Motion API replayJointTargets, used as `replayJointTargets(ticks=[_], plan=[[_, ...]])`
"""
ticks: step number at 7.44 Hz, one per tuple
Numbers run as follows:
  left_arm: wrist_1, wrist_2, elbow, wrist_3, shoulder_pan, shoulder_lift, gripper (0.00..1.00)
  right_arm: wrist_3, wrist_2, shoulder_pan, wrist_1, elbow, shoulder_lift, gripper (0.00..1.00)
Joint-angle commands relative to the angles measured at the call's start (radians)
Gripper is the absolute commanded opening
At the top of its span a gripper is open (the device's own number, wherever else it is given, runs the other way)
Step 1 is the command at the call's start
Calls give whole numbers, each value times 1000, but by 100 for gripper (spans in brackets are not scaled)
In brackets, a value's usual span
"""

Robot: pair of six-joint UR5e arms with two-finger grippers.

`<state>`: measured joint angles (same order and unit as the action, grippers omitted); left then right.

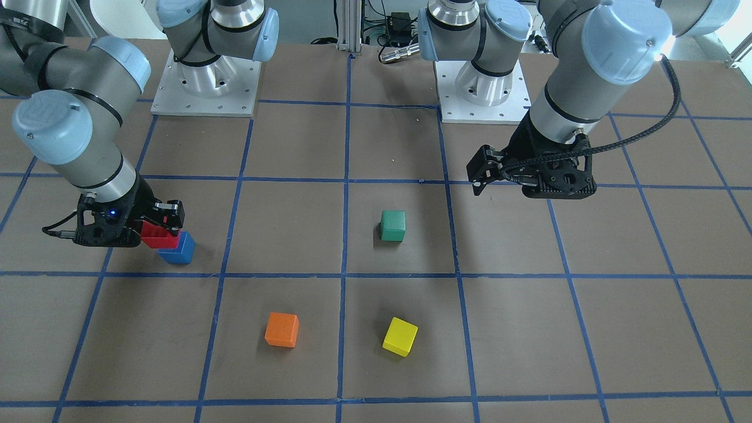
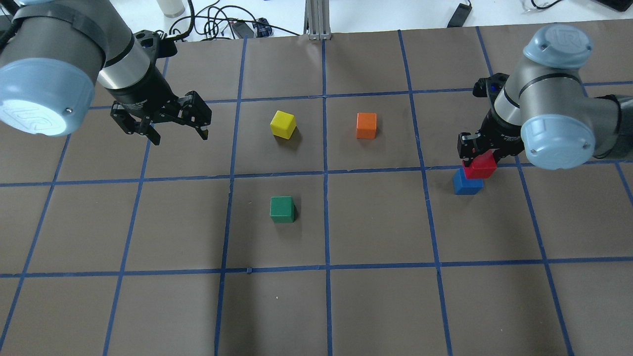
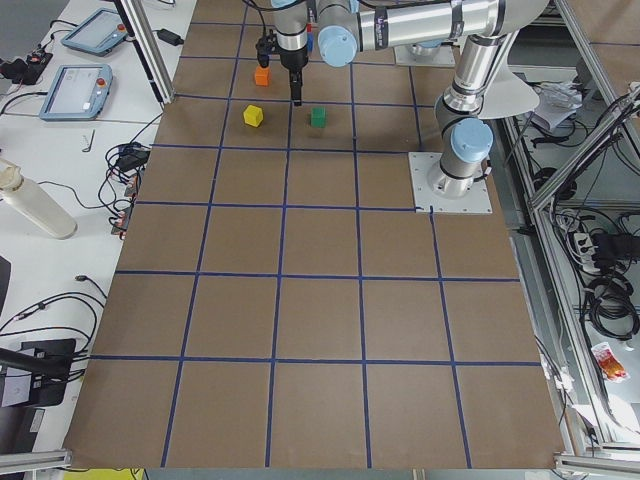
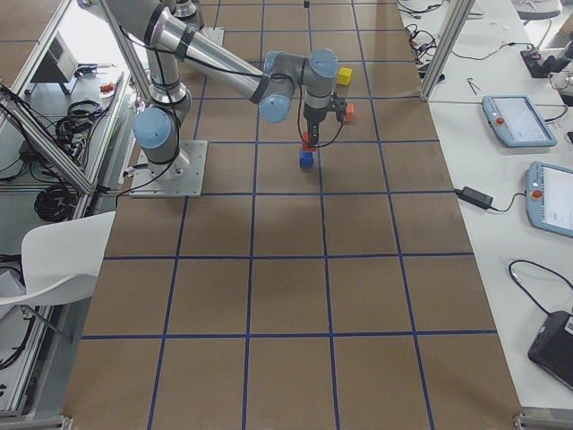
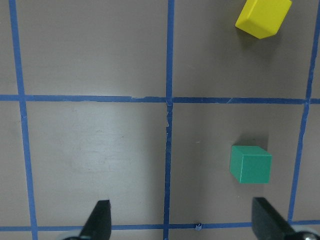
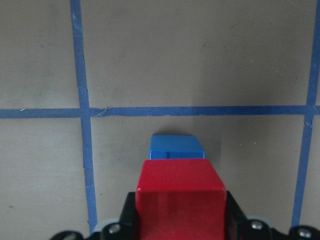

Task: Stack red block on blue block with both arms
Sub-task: 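Carry the red cube with the right gripper over the blue cube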

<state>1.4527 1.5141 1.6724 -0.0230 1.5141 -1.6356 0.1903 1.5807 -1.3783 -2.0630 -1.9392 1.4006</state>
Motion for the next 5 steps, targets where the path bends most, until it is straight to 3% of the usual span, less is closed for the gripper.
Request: replayJointTargets(ticks=[1, 5], plan=[[0, 0, 0, 0, 0, -1, 100, 9, -1, 1, 0, -14, -9, 0], [-2, -2, 1, 0, 0, 0, 100, 17, 2, 1, -63, -53, -11, 0]])
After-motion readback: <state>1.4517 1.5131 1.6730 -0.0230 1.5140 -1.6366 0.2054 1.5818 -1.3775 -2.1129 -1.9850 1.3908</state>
